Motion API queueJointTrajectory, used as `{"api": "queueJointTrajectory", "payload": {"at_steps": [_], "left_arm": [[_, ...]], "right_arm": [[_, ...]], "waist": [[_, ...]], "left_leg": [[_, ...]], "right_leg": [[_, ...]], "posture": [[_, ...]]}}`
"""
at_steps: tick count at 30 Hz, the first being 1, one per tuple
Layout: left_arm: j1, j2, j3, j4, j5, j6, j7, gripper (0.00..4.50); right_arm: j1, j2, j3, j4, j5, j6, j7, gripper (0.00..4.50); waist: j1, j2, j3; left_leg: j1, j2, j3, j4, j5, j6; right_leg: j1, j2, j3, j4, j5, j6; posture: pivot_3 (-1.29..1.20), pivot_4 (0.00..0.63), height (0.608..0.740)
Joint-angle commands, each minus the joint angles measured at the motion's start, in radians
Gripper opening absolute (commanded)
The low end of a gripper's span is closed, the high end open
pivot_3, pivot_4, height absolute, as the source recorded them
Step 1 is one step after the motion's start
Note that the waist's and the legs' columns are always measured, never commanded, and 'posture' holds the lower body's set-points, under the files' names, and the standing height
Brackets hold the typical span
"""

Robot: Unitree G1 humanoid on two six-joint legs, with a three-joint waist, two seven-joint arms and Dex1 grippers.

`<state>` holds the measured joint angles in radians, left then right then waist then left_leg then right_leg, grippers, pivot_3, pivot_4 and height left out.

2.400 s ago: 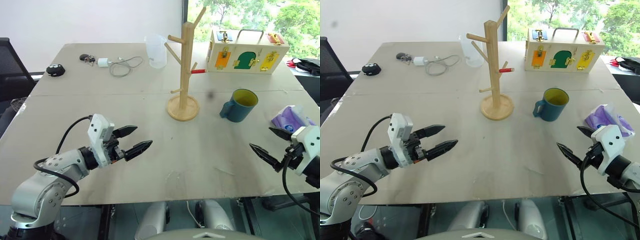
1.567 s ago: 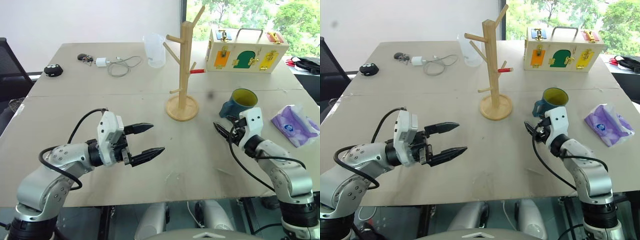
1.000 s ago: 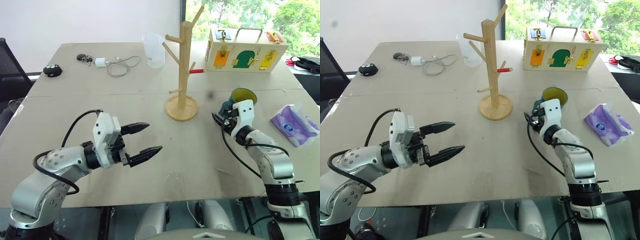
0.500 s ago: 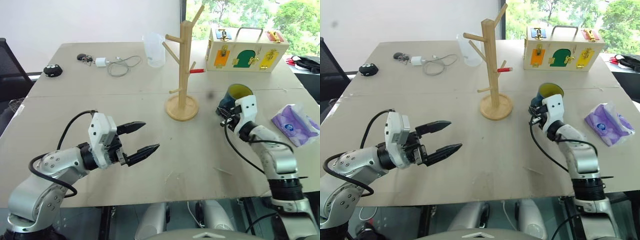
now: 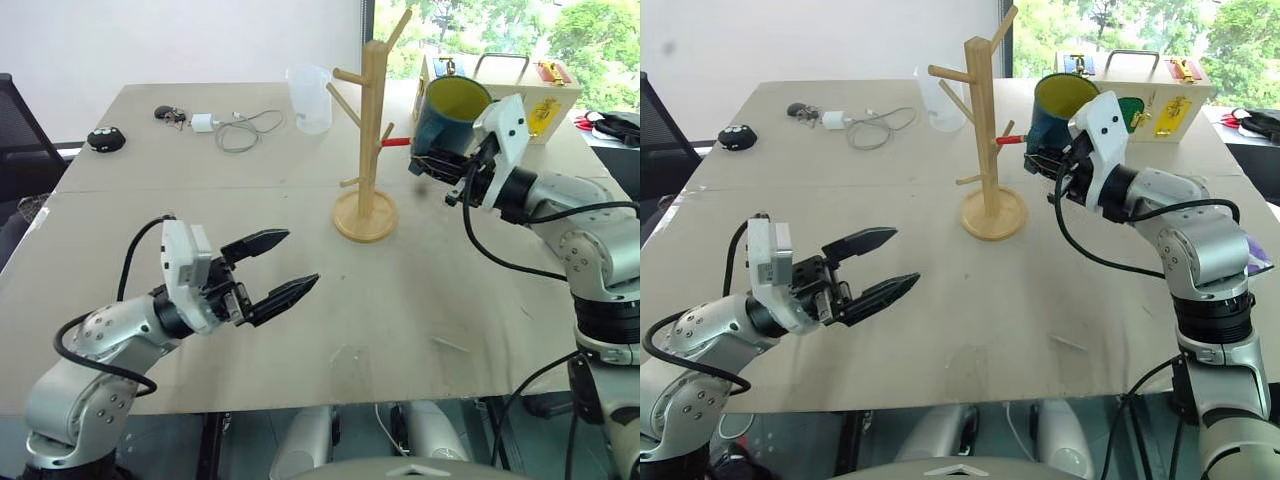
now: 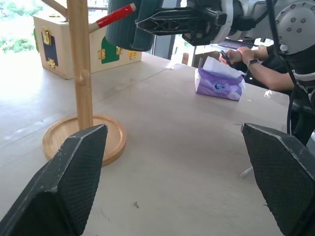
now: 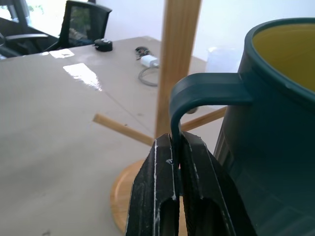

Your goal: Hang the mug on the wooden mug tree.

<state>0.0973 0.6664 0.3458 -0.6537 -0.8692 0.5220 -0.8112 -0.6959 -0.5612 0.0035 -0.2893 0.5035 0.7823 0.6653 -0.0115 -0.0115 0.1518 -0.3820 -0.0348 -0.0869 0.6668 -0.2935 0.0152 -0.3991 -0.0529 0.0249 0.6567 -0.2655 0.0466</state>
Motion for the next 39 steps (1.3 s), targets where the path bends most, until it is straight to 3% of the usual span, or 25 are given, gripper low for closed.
{"api": "queueJointTrajectory", "payload": {"at_steps": [1, 17, 31, 34, 39], "left_arm": [[0.012, 0.009, 0.026, -0.037, -0.03, -0.012, 0.003, 4.5], [0.001, 0.015, 0.053, -0.169, -0.177, 0.012, 0.188, 4.5], [0.114, 0.046, 0.212, -0.139, -0.256, -0.035, 0.105, 4.5], [0.122, 0.045, 0.224, -0.129, -0.248, -0.041, 0.085, 4.5], [0.137, 0.052, 0.234, -0.114, -0.225, -0.048, 0.074, 4.5]], "right_arm": [[-0.037, -0.029, 0.004, -0.052, 0.005, 0.012, 0.019, 0.04], [-0.119, 0.02, 0.065, -0.02, -0.025, 0.035, -0.019, 0.04], [-0.148, 0.057, 0.142, 0.057, -0.083, 0.047, -0.026, 0.04], [-0.16, 0.064, 0.157, 0.064, -0.104, 0.049, -0.031, 0.73], [-0.129, 0.053, 0.122, -0.012, -0.094, 0.075, -0.04, 3.06]], "waist": [[-0.001, 0.0, 0.0], [-0.002, 0.0, 0.0], [-0.004, 0.0, 0.0], [-0.004, 0.0, 0.0], [-0.001, 0.0, 0.0]], "left_leg": [[0.0, 0.0, 0.0, 0.0, 0.0, 0.0], [0.0, 0.0, 0.0, 0.0, 0.0, 0.0], [0.0, 0.0, 0.001, -0.001, 0.0, 0.0], [0.0, 0.0, 0.001, -0.001, 0.0, 0.0], [-0.001, 0.0, 0.001, -0.001, 0.0, 0.0]], "right_leg": [[0.0, 0.0, 0.0, 0.0, 0.0, 0.0], [0.0, 0.0, 0.0, 0.0, 0.0, 0.0], [-0.001, 0.0, 0.001, 0.0, 0.0, 0.0], [-0.001, 0.001, 0.001, 0.0, 0.0, 0.0], [-0.002, 0.0, 0.001, 0.0, 0.0, 0.0]], "posture": [[0.0, 0.15, 0.74], [0.0, 0.15, 0.74], [0.0, 0.15, 0.74], [0.0, 0.15, 0.74], [0.0, 0.15, 0.74]]}}
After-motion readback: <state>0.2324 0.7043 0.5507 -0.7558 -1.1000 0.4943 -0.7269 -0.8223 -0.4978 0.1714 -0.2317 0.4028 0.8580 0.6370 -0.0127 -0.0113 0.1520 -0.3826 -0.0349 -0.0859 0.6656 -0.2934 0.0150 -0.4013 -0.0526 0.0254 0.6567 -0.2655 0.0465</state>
